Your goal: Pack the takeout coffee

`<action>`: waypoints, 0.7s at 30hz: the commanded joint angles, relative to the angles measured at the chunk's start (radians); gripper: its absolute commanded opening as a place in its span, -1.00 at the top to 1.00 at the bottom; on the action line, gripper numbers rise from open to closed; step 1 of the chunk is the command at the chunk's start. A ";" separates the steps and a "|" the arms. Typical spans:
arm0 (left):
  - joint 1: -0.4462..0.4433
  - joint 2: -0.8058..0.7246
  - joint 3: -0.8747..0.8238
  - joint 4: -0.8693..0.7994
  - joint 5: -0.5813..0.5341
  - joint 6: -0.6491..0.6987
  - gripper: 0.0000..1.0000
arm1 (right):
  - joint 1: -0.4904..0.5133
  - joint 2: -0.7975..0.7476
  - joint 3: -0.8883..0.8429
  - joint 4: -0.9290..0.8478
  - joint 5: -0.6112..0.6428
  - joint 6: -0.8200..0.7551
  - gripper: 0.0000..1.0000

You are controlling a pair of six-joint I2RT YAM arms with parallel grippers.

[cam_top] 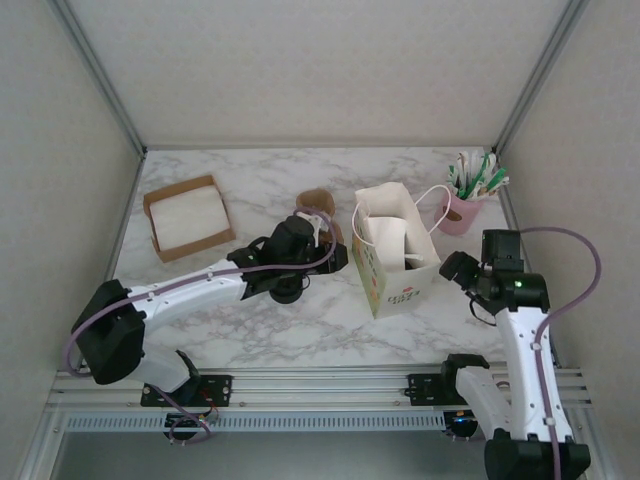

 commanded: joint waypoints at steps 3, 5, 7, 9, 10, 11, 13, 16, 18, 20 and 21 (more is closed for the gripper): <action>-0.008 0.051 0.009 0.061 0.035 -0.004 0.42 | -0.036 0.051 -0.089 0.169 -0.206 -0.013 -0.69; -0.007 0.072 0.018 0.069 0.037 -0.007 0.43 | -0.036 0.070 -0.112 0.197 -0.234 -0.010 -0.67; -0.001 0.088 0.025 0.081 0.034 -0.007 0.44 | -0.036 0.083 -0.138 0.226 -0.265 -0.007 -0.66; 0.012 0.104 0.029 0.099 0.038 -0.012 0.44 | -0.037 0.103 -0.160 0.250 -0.292 -0.007 -0.66; 0.021 0.110 0.032 0.107 0.037 -0.017 0.45 | -0.035 0.113 -0.170 0.262 -0.310 -0.007 -0.66; 0.030 0.114 0.035 0.114 0.038 -0.020 0.45 | -0.036 0.121 -0.178 0.274 -0.326 -0.007 -0.66; 0.049 0.115 0.040 0.128 0.038 -0.024 0.45 | -0.035 0.135 -0.190 0.293 -0.357 -0.004 -0.64; 0.063 0.127 0.057 0.140 0.048 -0.022 0.45 | -0.031 0.146 -0.199 0.309 -0.384 -0.001 -0.64; 0.064 0.140 0.080 0.130 0.049 -0.012 0.46 | -0.029 0.150 -0.200 0.314 -0.396 -0.002 -0.64; 0.065 0.151 0.097 0.121 0.049 -0.002 0.46 | -0.025 0.155 -0.200 0.321 -0.413 -0.002 -0.64; 0.068 0.155 0.103 0.117 0.049 -0.001 0.46 | -0.019 0.161 -0.202 0.328 -0.431 0.000 -0.64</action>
